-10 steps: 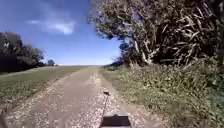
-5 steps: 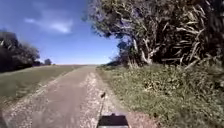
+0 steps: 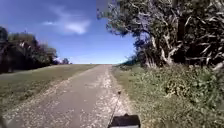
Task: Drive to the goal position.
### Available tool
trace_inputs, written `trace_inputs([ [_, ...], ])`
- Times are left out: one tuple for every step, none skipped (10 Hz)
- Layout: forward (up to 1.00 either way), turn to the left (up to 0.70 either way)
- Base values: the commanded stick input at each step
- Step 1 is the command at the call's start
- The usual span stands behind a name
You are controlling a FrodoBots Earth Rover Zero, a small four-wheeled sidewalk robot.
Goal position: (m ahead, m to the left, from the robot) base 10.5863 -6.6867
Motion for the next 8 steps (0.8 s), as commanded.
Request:
trace_inputs([
  [0.50,0.00],
  [0.50,0.00],
  [0.50,0.00],
  [0.50,0.00],
  [0.50,0.00],
  [0.50,0.00],
  [0.50,0.00],
  [0.50,0.00],
])
